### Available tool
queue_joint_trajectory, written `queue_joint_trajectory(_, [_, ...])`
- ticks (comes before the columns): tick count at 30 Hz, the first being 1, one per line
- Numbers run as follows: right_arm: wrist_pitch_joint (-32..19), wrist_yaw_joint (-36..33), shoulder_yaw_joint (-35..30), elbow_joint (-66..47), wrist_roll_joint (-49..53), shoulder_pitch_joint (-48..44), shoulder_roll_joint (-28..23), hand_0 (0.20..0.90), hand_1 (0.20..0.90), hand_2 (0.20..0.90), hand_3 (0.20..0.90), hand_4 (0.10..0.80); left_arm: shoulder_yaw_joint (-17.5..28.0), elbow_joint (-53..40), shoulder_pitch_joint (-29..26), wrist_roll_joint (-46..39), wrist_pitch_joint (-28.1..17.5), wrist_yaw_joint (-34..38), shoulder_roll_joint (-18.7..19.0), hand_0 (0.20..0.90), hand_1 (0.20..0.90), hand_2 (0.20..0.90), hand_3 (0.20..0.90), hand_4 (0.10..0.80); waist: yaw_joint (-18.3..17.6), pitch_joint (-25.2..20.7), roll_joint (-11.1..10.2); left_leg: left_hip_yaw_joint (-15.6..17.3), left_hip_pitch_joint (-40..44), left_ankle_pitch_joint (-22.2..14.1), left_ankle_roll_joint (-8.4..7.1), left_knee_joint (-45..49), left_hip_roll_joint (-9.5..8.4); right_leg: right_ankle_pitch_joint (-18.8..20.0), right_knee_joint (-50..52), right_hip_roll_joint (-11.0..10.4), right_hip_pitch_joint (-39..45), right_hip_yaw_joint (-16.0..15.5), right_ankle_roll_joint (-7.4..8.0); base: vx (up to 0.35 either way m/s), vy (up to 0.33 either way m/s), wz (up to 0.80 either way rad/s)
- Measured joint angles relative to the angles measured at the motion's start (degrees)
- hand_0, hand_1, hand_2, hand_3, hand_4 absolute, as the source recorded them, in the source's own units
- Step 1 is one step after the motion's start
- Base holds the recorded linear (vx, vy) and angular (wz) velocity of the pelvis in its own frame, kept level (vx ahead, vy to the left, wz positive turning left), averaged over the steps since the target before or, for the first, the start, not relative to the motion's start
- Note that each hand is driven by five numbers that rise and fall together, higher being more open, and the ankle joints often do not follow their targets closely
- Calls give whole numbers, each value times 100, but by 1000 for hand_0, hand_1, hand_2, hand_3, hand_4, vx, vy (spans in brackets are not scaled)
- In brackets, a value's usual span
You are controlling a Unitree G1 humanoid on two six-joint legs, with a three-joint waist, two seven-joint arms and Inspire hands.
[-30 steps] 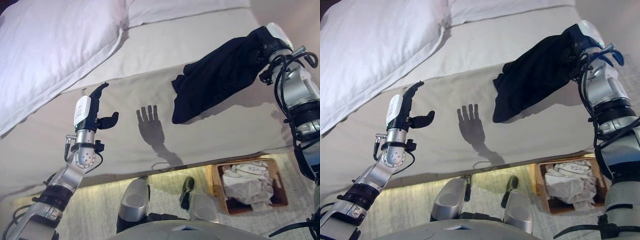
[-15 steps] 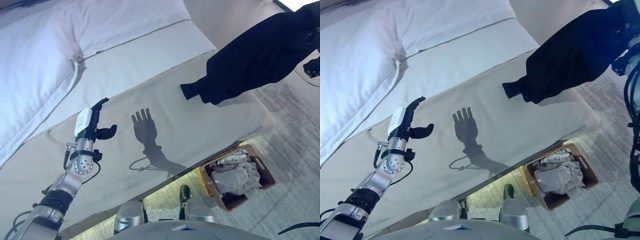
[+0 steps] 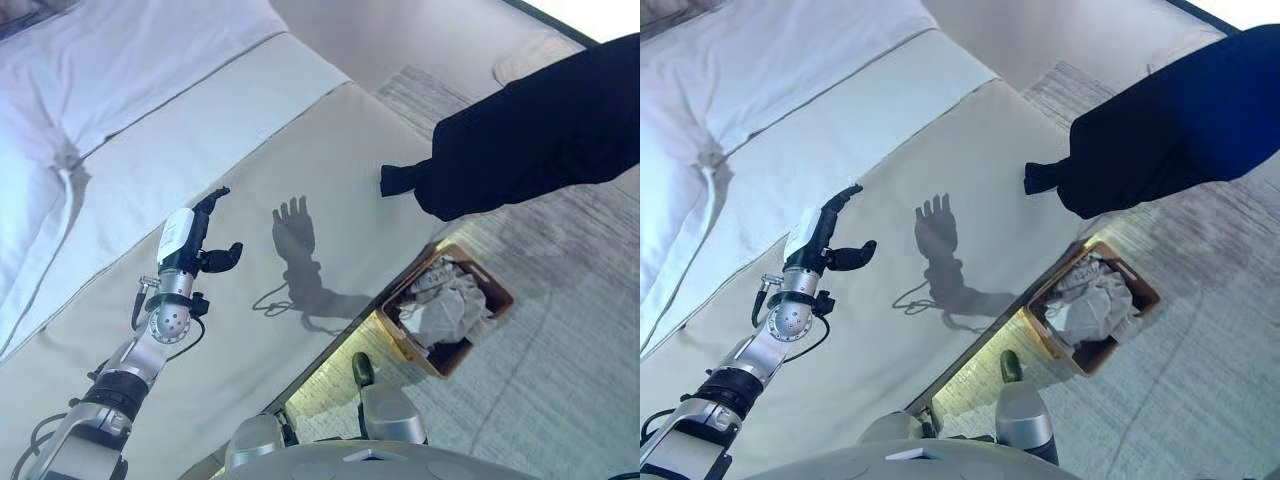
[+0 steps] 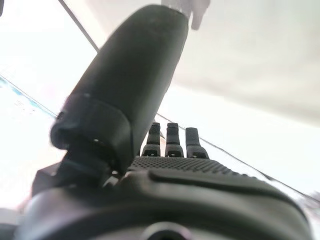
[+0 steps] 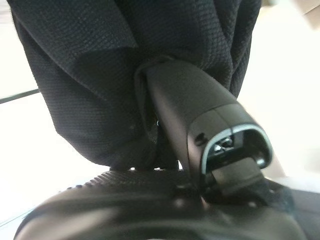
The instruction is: Pick up the clothes from the bed and place them into the basket
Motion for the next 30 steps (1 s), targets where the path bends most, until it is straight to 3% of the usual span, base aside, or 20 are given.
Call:
queue_joint_trajectory(4, [2,0,-342,0,73,507,0,300,300,300,200,100,-9,33,5,22,-3,-10,-14,900,900,900,900,800,-223,-80,11,197,-24,-46,-54,-1,50,65,8,77,-148,223,-25,-10,-6,-28])
queue_joint_trajectory(11, [-26,2,-452,1,108,1483,0,300,300,300,200,100,-76,354,82,121,-21,-15,-138,900,900,900,900,800,-587,-894,110,330,-19,-80,-92,-9,120,66,-5,173,-239,403,-25,5,-8,-15])
queue_joint_trajectory(19, [-70,25,-520,1,113,1981,0,300,300,300,200,100,-161,484,225,122,-20,-16,-265,900,900,900,900,800,-613,-1227,305,410,-37,-146,-146,-17,104,64,12,173,-329,514,-24,-3,-10,-6])
queue_joint_trajectory(30, [-283,507,-91,480,8,2057,4,300,300,300,200,100,-264,637,310,206,-17,-114,-288,900,900,900,900,800,-538,-1274,334,405,-64,-143,-147,-1,106,65,11,175,-349,511,-25,-1,-3,0])
